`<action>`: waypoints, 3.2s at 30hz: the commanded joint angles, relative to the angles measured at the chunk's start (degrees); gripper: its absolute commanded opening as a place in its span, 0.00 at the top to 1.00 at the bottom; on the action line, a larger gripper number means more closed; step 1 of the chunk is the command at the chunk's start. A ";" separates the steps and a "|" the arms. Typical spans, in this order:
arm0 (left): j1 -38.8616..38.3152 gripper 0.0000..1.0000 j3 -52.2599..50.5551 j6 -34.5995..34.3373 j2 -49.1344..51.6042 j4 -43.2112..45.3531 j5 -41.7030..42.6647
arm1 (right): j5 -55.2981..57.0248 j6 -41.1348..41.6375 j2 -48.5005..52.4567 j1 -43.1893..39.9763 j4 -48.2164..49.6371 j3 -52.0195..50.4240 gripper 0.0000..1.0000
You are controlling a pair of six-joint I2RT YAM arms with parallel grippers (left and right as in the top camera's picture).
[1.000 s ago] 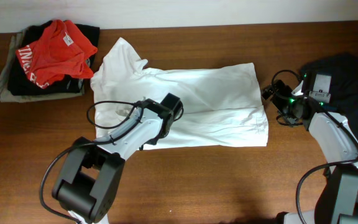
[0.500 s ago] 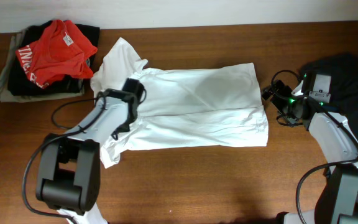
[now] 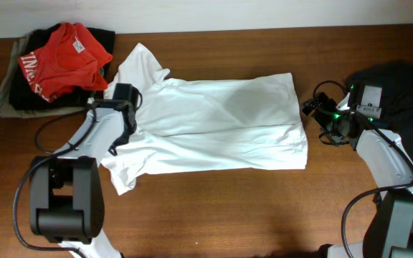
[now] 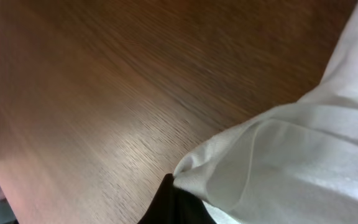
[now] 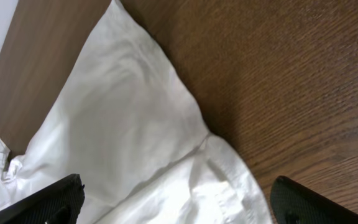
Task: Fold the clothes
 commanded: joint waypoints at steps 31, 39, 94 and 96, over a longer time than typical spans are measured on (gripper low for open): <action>1.95 0.63 1.77 0.26 -2.12 -14.16 28.70 | -6.67 -23.06 1.29 7.54 -25.49 10.12 0.90; 1.95 0.78 -0.26 1.09 -2.10 -11.63 31.26 | -1.99 -19.56 9.05 13.77 -25.59 10.12 0.96; 7.82 1.00 1.88 -2.21 1.86 -13.81 24.17 | 12.85 -15.54 19.23 2.84 -30.64 14.53 0.96; 7.52 0.99 3.17 -2.23 0.79 -14.56 24.48 | 12.85 -15.54 19.23 2.89 -31.08 15.41 0.96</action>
